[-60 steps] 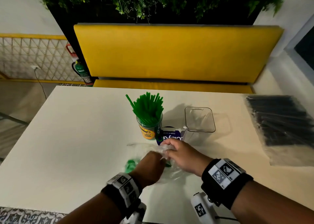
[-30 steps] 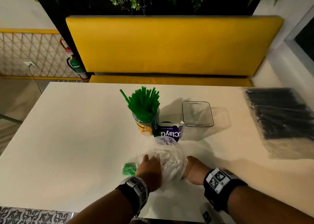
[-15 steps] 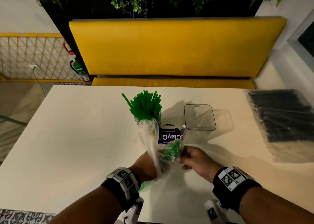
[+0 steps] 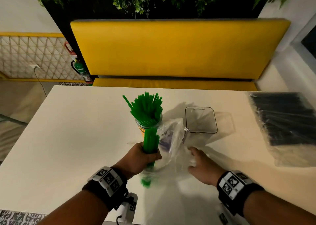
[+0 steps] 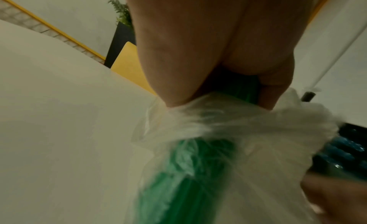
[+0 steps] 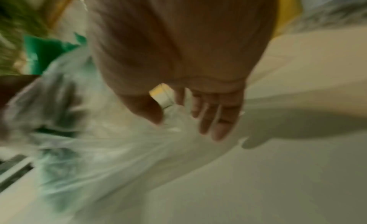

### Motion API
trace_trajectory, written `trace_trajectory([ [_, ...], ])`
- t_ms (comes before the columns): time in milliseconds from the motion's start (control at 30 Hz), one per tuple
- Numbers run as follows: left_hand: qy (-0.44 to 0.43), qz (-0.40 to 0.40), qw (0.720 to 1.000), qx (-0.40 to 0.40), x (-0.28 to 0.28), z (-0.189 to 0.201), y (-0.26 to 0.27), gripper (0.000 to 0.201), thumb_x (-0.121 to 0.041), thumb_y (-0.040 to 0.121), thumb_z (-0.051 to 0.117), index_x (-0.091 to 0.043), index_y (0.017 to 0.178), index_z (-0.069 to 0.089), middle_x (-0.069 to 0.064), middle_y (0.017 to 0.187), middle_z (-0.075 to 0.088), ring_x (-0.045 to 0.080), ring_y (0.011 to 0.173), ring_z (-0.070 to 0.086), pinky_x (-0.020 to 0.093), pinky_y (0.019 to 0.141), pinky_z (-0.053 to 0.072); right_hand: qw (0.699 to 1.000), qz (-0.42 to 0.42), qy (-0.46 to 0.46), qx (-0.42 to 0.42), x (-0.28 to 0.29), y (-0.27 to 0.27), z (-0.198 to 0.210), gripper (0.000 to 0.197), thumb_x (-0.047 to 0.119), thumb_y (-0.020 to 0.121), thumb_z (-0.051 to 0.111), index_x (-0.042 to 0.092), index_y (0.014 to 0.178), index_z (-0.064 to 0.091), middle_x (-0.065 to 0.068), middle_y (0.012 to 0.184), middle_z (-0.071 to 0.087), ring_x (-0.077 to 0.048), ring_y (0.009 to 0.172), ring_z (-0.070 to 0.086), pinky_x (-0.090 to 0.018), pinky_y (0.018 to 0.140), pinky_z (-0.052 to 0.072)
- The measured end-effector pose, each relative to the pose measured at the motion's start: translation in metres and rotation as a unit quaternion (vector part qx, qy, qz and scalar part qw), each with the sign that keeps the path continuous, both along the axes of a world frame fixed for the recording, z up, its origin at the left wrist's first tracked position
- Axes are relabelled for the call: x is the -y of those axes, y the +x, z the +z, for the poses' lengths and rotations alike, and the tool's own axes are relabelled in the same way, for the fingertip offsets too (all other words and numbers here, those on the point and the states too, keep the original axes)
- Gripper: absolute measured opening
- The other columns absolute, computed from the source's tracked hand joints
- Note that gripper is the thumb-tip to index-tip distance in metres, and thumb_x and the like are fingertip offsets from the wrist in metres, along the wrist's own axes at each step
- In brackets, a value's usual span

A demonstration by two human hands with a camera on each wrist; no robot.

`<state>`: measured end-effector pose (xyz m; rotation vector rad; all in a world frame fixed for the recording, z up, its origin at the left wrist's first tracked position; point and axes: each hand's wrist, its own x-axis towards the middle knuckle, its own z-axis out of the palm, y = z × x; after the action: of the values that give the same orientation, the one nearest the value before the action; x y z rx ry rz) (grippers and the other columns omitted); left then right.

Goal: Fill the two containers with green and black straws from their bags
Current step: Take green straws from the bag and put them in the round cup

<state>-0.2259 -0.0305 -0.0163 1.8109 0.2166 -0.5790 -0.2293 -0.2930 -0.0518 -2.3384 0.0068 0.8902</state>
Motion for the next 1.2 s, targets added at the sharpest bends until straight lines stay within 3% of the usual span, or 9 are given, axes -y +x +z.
trace_trajectory([
  [67, -0.035, -0.020, 0.999, -0.006, 0.006, 0.001, -0.001, 0.006, -0.006, 0.081, 0.077, -0.002, 0.084, 0.072, 0.004, 0.074, 0.070, 0.013, 0.067, 0.061, 0.025, 0.067, 0.051, 0.992, -0.007, 0.125, 0.022, -0.024, -0.001, 0.019, 0.073, 0.045, 0.078, 0.071, 0.041, 0.141, 0.035, 0.021, 0.131, 0.050, -0.003, 0.116, 0.052, -0.025, 0.094, 0.042],
  [133, -0.058, -0.024, 0.998, -0.005, 0.012, 0.004, -0.003, 0.011, -0.008, 0.080, 0.077, -0.001, 0.086, 0.072, 0.010, 0.080, 0.071, 0.016, 0.074, 0.063, 0.029, 0.072, 0.053, 0.990, 0.047, 0.124, 0.057, -0.042, -0.001, 0.025, 0.055, 0.053, 0.079, 0.070, 0.039, 0.129, 0.051, 0.015, 0.117, 0.065, -0.006, 0.105, 0.061, -0.028, 0.087, 0.049],
  [200, -0.069, -0.007, 0.998, 0.002, 0.014, 0.006, -0.002, 0.011, -0.007, 0.083, 0.077, 0.001, 0.088, 0.072, 0.014, 0.084, 0.072, 0.017, 0.076, 0.065, 0.031, 0.075, 0.054, 0.988, 0.109, 0.018, 0.106, -0.048, 0.001, 0.026, 0.026, 0.041, 0.092, 0.058, 0.025, 0.111, 0.064, -0.003, 0.103, 0.072, -0.023, 0.095, 0.066, -0.034, 0.082, 0.052],
  [367, -0.097, 0.075, 0.987, 0.108, -0.010, 0.042, 0.005, 0.018, -0.011, 0.080, 0.077, -0.001, 0.093, 0.072, 0.011, 0.092, 0.075, 0.016, 0.085, 0.069, 0.027, 0.079, 0.055, 0.941, 0.208, -0.243, 0.107, -0.030, 0.009, 0.012, 0.026, 0.015, 0.097, 0.042, 0.013, 0.113, 0.062, -0.010, 0.111, 0.070, -0.030, 0.103, 0.066, -0.034, 0.084, 0.049],
  [500, -0.150, 0.156, 0.955, 0.203, -0.035, 0.088, 0.011, 0.005, -0.017, 0.076, 0.074, -0.013, 0.079, 0.072, 0.021, 0.087, 0.071, 0.046, 0.094, 0.066, 0.055, 0.090, 0.051, 0.925, 0.228, -0.297, 0.060, -0.018, 0.012, 0.007, 0.027, 0.015, 0.096, 0.044, 0.012, 0.117, 0.061, -0.008, 0.118, 0.067, -0.027, 0.109, 0.063, -0.033, 0.088, 0.047],
  [733, -0.178, 0.198, 0.924, 0.274, -0.041, 0.129, 0.033, 0.019, -0.002, 0.087, 0.059, -0.012, 0.072, 0.066, 0.014, 0.070, 0.064, 0.037, 0.075, 0.059, 0.055, 0.080, 0.050, 0.943, 0.187, -0.247, 0.121, -0.050, 0.004, 0.054, 0.053, 0.055, 0.088, 0.041, 0.015, 0.120, 0.054, -0.010, 0.119, 0.059, -0.029, 0.106, 0.061, -0.035, 0.081, 0.044],
  [1000, -0.078, 0.215, 0.943, 0.243, -0.030, 0.137, 0.072, 0.013, -0.007, 0.091, 0.065, -0.013, 0.080, 0.068, 0.011, 0.075, 0.069, 0.029, 0.076, 0.068, 0.058, 0.087, 0.057, 0.930, 0.203, -0.164, 0.258, -0.102, 0.025, 0.092, 0.061, 0.015, 0.091, 0.046, 0.031, 0.144, 0.021, -0.011, 0.134, 0.034, -0.034, 0.101, 0.057, -0.041, 0.076, 0.051],
  [1133, -0.077, 0.209, 0.946, 0.237, -0.030, 0.137, 0.082, 0.011, -0.008, 0.091, 0.066, -0.012, 0.081, 0.069, 0.011, 0.078, 0.071, 0.029, 0.079, 0.070, 0.057, 0.088, 0.057, 0.912, 0.312, -0.188, 0.189, -0.096, 0.032, 0.088, 0.041, 0.004, 0.093, 0.041, 0.023, 0.125, 0.057, -0.010, 0.131, 0.042, -0.032, 0.114, 0.051, -0.043, 0.088, 0.051],
  [1200, -0.079, 0.199, 0.947, 0.239, -0.029, 0.135, 0.083, 0.013, -0.012, 0.088, 0.067, -0.018, 0.076, 0.070, 0.009, 0.076, 0.071, 0.030, 0.080, 0.070, 0.058, 0.089, 0.057, 0.902, 0.318, -0.207, 0.205, -0.091, 0.031, 0.082, 0.035, 0.006, 0.094, 0.041, 0.017, 0.120, 0.061, -0.010, 0.128, 0.045, -0.031, 0.115, 0.048, -0.040, 0.085, 0.049],
])
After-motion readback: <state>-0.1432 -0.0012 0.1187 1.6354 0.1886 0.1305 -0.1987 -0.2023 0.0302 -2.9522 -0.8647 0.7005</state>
